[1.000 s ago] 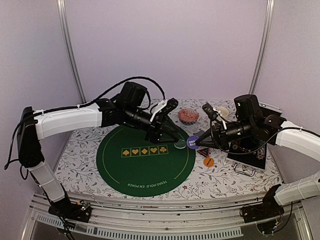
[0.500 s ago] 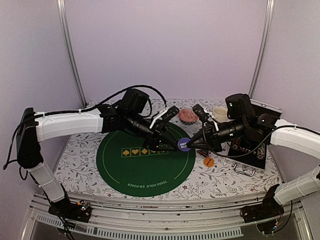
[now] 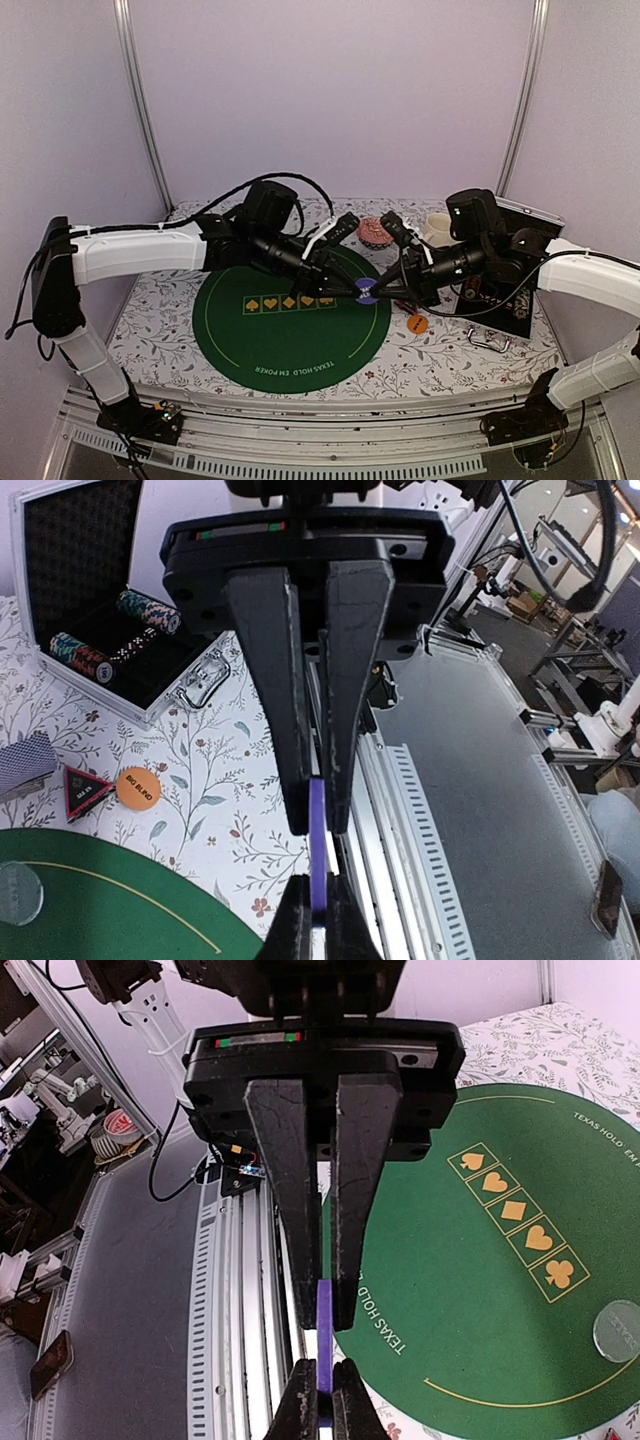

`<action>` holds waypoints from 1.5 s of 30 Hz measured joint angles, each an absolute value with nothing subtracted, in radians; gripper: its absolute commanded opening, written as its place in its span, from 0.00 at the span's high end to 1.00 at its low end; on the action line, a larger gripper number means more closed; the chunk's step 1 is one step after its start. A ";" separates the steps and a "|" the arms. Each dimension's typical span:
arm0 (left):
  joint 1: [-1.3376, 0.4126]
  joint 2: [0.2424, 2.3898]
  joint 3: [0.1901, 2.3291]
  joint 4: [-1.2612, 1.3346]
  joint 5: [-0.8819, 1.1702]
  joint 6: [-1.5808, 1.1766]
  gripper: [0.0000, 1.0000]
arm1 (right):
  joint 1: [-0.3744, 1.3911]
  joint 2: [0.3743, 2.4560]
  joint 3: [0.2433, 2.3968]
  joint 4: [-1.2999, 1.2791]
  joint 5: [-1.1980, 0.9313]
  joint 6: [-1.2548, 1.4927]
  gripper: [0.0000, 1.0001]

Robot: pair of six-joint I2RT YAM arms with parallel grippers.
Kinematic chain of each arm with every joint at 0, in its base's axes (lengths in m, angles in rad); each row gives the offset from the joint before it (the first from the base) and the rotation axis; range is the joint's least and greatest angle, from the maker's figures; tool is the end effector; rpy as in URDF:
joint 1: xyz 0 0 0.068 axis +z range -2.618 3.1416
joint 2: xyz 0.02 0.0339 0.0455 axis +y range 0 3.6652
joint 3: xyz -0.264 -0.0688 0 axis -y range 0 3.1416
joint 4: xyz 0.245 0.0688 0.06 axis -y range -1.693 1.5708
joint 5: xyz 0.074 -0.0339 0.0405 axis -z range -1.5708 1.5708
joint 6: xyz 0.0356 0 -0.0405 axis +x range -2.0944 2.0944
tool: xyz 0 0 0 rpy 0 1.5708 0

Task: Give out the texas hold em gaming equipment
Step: Pass from the right arm to the left, then place the small blind button in the small blind area.

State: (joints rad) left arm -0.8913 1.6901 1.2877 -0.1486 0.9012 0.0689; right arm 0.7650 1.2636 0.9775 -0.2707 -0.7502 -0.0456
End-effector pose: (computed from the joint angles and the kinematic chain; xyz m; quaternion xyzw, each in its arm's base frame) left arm 0.2185 -0.3149 0.2846 0.5514 0.5987 -0.5240 0.2508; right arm 0.1831 0.2094 0.3007 -0.4842 0.6774 0.4588 0.3101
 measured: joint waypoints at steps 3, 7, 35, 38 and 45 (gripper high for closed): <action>-0.893 1.671 1.271 -0.130 0.867 0.051 1.00 | 0.766 1.264 0.978 -0.261 -0.737 -0.049 0.60; -0.884 1.616 1.222 -0.082 0.823 -0.003 1.00 | 0.765 1.254 0.975 -0.252 -0.656 -0.033 0.19; -0.135 1.611 0.500 0.362 0.403 -0.746 1.00 | 0.756 1.169 0.873 -0.229 -0.372 0.086 0.01; -0.129 1.612 0.492 0.384 0.402 -0.754 1.00 | 0.756 1.172 0.873 -0.232 -0.368 0.090 0.01; -0.128 1.612 0.479 0.402 0.393 -0.757 0.92 | 0.744 1.193 0.879 -0.294 -0.295 0.117 0.01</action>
